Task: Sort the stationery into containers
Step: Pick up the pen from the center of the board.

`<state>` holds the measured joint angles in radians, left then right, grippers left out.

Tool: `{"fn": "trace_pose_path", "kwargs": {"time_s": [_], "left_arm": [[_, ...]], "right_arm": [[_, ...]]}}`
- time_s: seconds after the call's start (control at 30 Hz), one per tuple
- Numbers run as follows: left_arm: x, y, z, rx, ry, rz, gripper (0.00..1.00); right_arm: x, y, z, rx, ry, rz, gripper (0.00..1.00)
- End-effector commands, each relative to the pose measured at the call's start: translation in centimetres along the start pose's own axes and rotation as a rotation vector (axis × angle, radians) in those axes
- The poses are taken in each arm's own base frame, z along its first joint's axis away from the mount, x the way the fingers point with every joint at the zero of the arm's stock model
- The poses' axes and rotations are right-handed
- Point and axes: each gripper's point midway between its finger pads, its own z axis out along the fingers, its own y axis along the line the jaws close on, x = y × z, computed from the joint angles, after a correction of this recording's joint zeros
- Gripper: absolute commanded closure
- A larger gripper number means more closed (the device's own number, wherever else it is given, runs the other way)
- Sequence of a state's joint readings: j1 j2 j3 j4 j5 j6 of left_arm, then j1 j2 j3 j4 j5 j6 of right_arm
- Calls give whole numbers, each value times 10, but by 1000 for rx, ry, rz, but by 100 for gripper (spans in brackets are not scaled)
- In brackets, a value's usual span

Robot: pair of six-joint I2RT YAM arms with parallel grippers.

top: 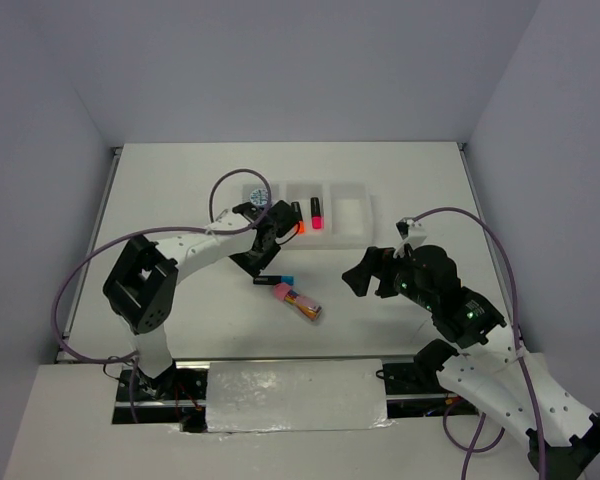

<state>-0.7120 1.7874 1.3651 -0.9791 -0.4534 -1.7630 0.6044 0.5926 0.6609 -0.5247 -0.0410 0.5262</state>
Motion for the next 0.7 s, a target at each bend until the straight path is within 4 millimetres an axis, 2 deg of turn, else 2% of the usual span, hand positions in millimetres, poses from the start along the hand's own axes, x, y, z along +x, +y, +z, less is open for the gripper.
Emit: {"fn": "trace_pose_path", "kwargs": {"time_s": [0.0, 0.17, 0.67], "left_arm": [[24, -4, 3, 9, 61, -11, 40], [36, -8, 4, -10, 47, 22, 40], [54, 12, 30, -41, 65, 25, 42]], "right_arm": [[-4, 4, 2, -23, -23, -20, 0], [-4, 3, 0, -18, -21, -29, 0], [-6, 5, -4, -23, -33, -29, 0]]}}
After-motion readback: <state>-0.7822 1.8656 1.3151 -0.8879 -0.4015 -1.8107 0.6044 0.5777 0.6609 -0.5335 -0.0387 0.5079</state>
